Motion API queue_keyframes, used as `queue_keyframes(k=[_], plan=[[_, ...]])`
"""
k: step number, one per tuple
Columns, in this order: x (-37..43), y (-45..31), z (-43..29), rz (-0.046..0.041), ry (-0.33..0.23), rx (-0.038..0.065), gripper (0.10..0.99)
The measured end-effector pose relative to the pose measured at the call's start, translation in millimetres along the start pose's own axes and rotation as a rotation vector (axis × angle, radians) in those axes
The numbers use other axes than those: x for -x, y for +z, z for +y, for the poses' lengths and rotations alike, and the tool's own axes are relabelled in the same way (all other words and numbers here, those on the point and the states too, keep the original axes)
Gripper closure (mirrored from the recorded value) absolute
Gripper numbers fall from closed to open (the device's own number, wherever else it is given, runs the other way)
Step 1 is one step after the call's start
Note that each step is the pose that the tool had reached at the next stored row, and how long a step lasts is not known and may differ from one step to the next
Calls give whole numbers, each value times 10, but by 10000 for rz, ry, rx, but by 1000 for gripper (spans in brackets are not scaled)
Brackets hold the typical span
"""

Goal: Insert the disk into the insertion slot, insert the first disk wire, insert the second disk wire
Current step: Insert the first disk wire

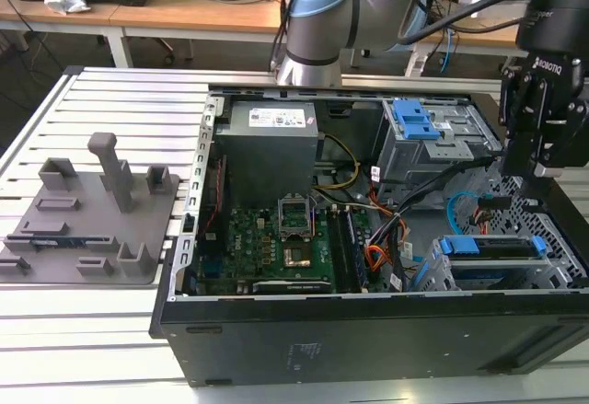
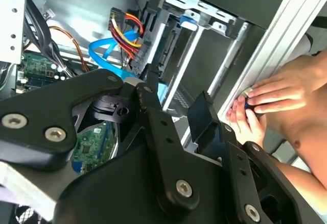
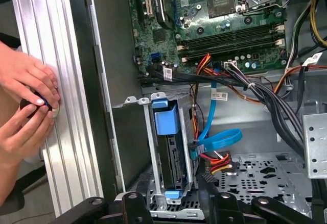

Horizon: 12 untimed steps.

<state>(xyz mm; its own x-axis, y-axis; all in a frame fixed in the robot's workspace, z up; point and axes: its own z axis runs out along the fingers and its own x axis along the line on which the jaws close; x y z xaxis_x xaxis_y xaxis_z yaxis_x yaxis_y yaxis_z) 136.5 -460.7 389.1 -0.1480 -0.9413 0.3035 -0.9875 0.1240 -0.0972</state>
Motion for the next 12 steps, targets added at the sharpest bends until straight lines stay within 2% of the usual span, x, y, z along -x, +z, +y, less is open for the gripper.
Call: queue_keyframes(k=[3,6,9,12], plan=[[141,59,24,31,23,3,584],[179,100,6,42,105,28,584],[215,161,-62,68,148,40,584],[237,225,-54,95,136,32,584]])
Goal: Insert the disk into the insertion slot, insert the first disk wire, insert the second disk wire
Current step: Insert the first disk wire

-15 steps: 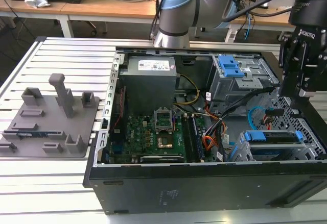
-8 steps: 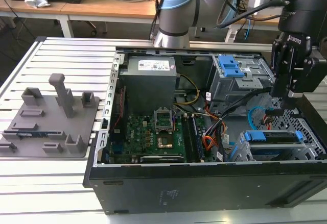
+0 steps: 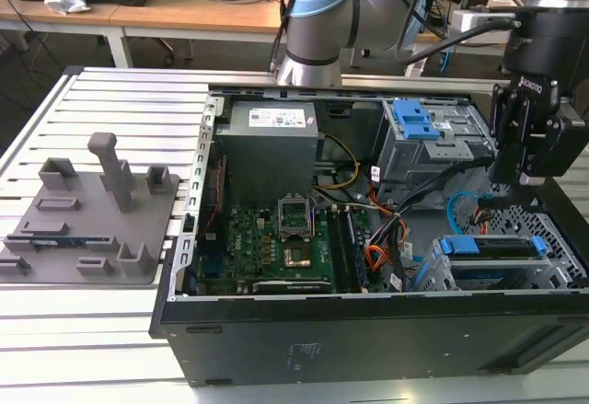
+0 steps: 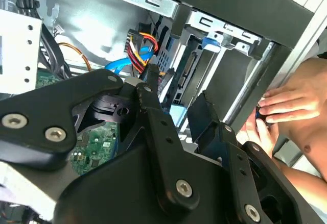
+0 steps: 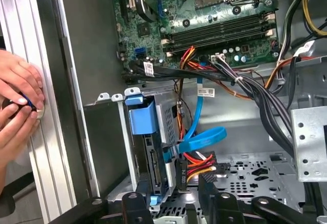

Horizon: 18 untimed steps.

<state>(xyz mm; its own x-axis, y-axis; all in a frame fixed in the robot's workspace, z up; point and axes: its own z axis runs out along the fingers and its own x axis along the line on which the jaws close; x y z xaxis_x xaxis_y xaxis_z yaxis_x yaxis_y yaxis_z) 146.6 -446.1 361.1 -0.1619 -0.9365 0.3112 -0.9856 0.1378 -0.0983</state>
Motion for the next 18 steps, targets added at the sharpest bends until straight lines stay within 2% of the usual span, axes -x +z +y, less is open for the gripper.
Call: queue_keyframes(k=[4,5,7,8,9,10,12,13,14,18], plan=[[13,39,16,-7,-146,-54,584],[29,42,29,75,-158,-74,584],[46,51,39,154,-162,-88,584],[50,59,48,242,-165,-105,584],[55,64,53,380,-172,-129,584],[62,68,56,478,-177,-151,584],[81,74,62,609,-175,-188,584],[94,77,69,623,-169,-206,584],[134,71,81,675,-160,-254,584],[163,78,96,801,-117,-410,584]])
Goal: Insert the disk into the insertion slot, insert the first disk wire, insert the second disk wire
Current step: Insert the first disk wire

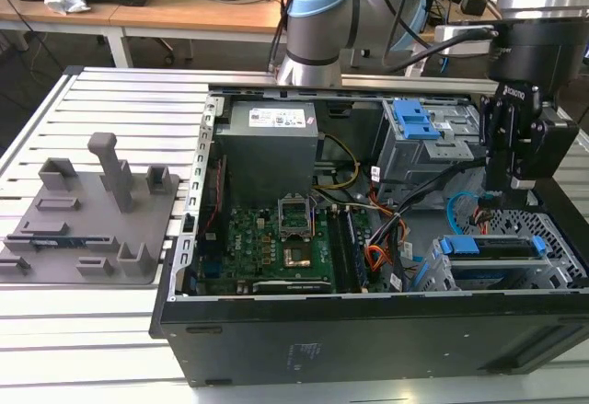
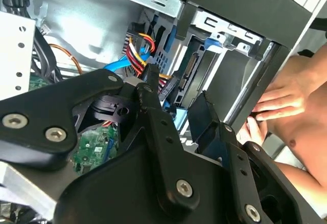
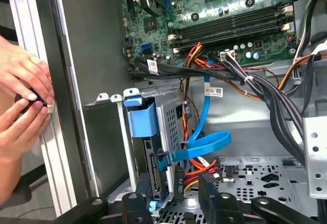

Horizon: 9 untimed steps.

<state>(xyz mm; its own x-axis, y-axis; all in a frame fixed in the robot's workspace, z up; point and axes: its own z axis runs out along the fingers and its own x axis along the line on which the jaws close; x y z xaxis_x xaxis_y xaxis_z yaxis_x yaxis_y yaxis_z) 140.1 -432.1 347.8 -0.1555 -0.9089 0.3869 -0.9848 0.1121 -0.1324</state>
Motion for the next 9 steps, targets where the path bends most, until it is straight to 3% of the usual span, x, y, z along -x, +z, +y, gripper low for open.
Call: queue_keyframes(k=[2,9], plan=[[10,6,14,62,3,-26,584],[38,9,21,92,-1,-32,584]])
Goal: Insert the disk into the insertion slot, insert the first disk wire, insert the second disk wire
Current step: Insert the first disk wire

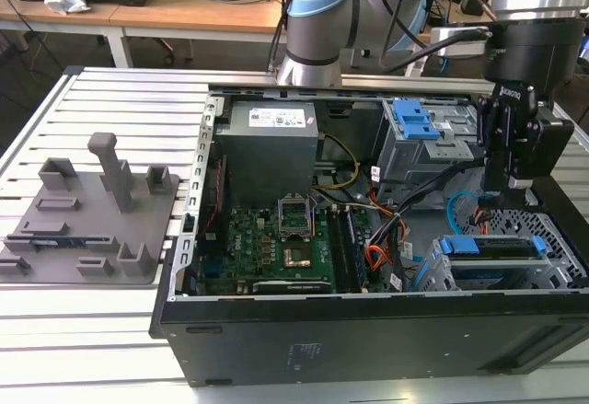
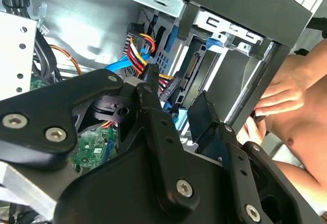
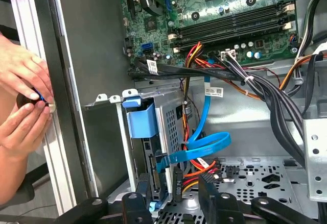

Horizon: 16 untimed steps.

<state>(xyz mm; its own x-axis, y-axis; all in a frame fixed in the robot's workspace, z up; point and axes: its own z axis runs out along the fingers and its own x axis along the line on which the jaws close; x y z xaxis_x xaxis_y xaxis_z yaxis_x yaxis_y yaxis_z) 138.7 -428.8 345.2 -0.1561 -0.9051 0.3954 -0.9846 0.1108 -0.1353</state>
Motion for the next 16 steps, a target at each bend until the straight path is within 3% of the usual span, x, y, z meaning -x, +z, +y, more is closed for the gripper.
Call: queue_keyframes(k=[5,16], plan=[[46,10,15,35,-3,-6,584],[65,12,19,71,-40,-2,584]])
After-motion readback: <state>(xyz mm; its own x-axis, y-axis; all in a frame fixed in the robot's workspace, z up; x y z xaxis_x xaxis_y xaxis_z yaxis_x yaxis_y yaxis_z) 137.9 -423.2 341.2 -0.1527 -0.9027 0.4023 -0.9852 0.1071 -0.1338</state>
